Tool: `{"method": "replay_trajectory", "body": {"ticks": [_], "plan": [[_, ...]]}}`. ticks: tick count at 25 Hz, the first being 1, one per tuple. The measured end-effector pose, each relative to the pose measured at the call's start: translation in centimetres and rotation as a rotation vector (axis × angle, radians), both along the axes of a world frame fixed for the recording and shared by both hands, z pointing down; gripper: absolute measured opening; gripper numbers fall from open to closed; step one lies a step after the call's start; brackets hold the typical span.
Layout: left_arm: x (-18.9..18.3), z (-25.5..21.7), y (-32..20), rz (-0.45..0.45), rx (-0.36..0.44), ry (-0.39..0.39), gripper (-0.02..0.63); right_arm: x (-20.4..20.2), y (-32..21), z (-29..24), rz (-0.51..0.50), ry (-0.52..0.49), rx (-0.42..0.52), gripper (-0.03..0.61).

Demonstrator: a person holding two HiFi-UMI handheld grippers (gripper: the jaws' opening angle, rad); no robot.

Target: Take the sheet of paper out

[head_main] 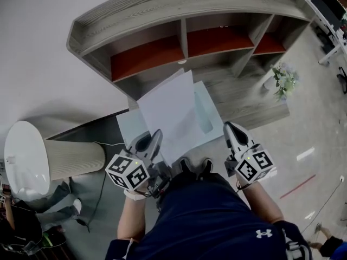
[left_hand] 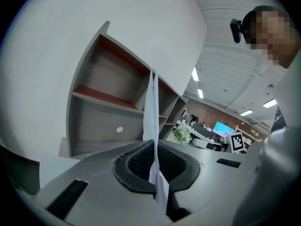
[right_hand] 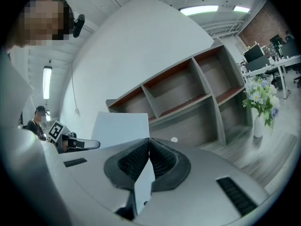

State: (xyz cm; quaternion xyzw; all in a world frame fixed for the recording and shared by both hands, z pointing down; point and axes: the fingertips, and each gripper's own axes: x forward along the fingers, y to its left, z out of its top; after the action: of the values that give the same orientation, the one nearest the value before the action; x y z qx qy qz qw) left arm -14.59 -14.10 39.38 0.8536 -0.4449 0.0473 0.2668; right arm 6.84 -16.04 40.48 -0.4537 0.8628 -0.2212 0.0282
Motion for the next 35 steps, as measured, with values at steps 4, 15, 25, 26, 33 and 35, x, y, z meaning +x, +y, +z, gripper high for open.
{"method": "replay_trajectory", "body": {"ticks": [4,15,25,26,33,35], "plan": [[0.8,-0.9,0.3,0.024,0.016,0.000,0.014,0.2,0.0,-0.9,-0.006,0.008,0.032,0.014],[1.6,-2.8,0.5,0.047,0.067,-0.004,0.014,0.1,-0.1,-1.6,-0.008,-0.005,0.048,0.014],[1.6,-2.6,1.0,0.049,0.064,-0.019,0.014,0.0,0.4,-1.7,-0.012,0.017,0.061,0.014],[1.5,-2.6,1.0,0.050,0.068,-0.024,0.014,0.0,0.4,-1.8,-0.013,0.017,0.066,0.014],[1.5,-2.2,1.2,0.053,0.064,-0.025,0.014,-0.1,0.6,-1.8,-0.013,0.029,0.075,0.014],[1.6,-2.2,1.3,0.055,0.062,-0.026,0.014,-0.1,0.7,-1.8,-0.010,0.030,0.074,0.014]]}}
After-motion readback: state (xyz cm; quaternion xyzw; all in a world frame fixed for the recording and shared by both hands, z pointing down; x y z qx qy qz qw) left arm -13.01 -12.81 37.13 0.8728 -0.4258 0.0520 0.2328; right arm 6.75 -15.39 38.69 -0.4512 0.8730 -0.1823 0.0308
